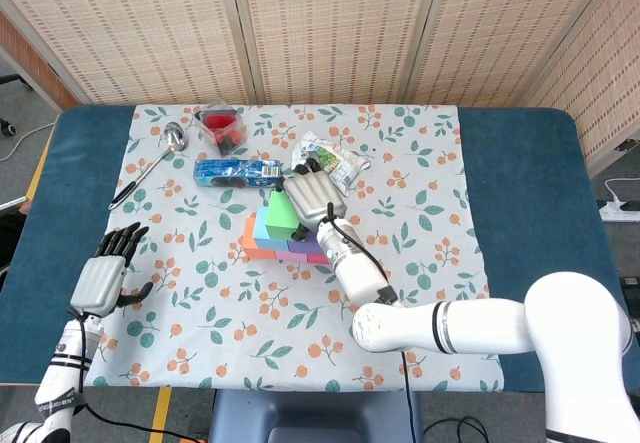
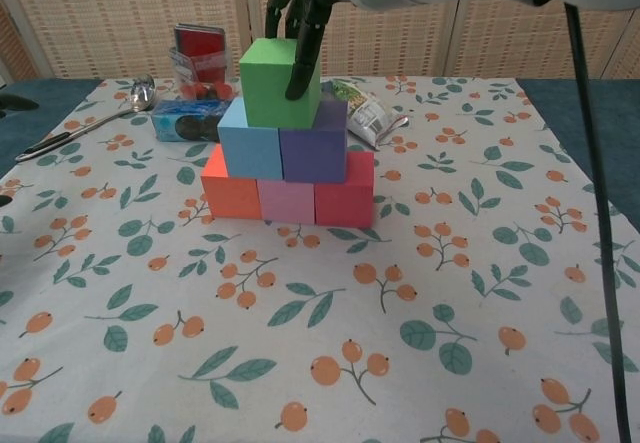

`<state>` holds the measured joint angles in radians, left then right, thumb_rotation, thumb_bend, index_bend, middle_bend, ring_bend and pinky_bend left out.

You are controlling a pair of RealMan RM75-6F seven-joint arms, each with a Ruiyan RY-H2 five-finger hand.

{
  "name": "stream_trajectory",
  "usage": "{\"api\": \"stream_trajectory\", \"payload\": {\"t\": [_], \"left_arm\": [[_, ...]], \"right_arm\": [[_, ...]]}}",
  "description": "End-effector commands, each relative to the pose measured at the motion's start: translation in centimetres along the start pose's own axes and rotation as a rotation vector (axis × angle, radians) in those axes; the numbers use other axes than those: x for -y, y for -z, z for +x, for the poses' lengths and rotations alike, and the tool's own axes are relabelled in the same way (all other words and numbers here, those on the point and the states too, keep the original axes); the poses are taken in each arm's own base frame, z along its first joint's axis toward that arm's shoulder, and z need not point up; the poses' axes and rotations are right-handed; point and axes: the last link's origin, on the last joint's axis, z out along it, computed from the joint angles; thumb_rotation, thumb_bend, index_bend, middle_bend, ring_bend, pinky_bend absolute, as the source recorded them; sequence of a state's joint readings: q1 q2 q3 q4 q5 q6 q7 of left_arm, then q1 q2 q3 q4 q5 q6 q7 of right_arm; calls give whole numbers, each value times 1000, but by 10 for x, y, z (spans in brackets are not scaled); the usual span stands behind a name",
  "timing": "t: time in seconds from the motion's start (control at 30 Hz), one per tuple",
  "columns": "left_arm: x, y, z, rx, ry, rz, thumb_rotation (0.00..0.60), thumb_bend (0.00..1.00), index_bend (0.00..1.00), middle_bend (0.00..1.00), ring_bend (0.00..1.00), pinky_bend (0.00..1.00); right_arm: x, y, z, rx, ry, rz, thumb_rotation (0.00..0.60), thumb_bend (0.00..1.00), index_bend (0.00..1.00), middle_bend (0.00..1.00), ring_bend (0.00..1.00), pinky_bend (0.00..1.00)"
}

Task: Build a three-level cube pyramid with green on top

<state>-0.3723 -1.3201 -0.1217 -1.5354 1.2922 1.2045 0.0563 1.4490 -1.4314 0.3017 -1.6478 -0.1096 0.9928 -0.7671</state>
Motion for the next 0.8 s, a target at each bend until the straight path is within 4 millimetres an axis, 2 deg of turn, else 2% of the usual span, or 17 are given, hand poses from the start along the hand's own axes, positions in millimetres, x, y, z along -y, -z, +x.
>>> {"api": "stream_trajectory", "payload": {"t": [0.03,0.63,0.73,0.8], "left_arm": [[0,0,0,0,2,0,600,310,0,0,0,41],[0,0,-1,0,5,0,600,311,0,0,0,41],[0,-1,-1,0,4,0,600,312,0,0,0,41],[0,-1,-1,0,3,-3,600,312,0,0,0,41]], "right_arm": [[1,0,0,0,-3,0,600,0,305,365,123,0],[2,0,-2,13,8,-6,600,0,268,365,121,0],[1,1,-2,21,12,-5,600,0,141,343,75,0],[1,2,-2,24,12,-4,600,0,23,259,18,0]]}}
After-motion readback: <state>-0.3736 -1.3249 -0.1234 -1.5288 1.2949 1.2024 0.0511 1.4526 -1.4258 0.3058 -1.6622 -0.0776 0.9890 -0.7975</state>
